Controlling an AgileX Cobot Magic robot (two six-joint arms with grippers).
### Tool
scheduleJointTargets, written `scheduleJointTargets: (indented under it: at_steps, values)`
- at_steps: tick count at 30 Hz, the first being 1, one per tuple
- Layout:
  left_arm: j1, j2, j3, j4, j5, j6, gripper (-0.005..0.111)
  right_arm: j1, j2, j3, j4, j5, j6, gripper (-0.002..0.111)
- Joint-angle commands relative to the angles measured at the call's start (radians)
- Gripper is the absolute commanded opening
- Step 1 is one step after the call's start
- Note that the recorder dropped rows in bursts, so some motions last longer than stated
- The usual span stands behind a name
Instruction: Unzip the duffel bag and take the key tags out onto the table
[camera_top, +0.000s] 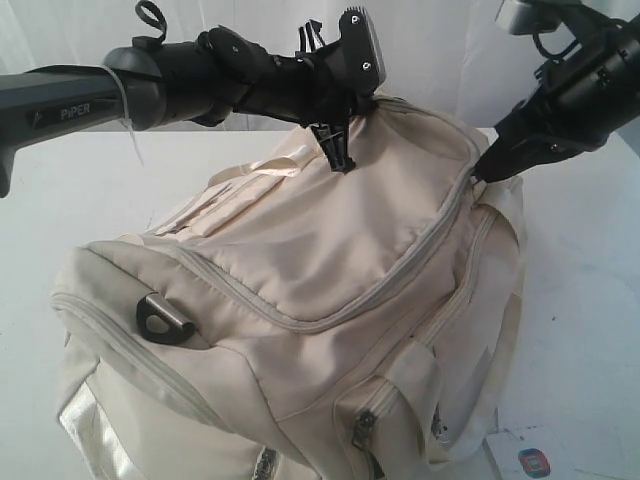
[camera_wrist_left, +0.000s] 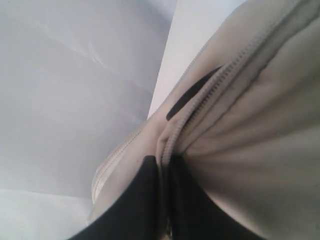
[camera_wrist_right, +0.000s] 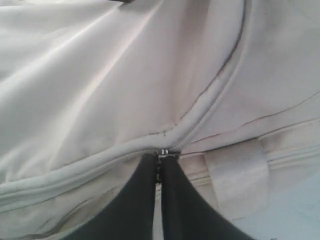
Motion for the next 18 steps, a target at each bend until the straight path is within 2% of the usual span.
scheduleJointTargets:
  at_steps: [1, 18]
  values:
    - [0.031, -0.008, -0.004, -0.018, -0.087, -0.013, 0.0, 0.0, -0.06, 0.048, 0.057, 0.062, -0.044, 0.0]
    - [0.031, -0.008, -0.004, -0.016, -0.081, -0.013, 0.0, 0.105, -0.121, 0.204, 0.084, 0.062, -0.061, 0.0]
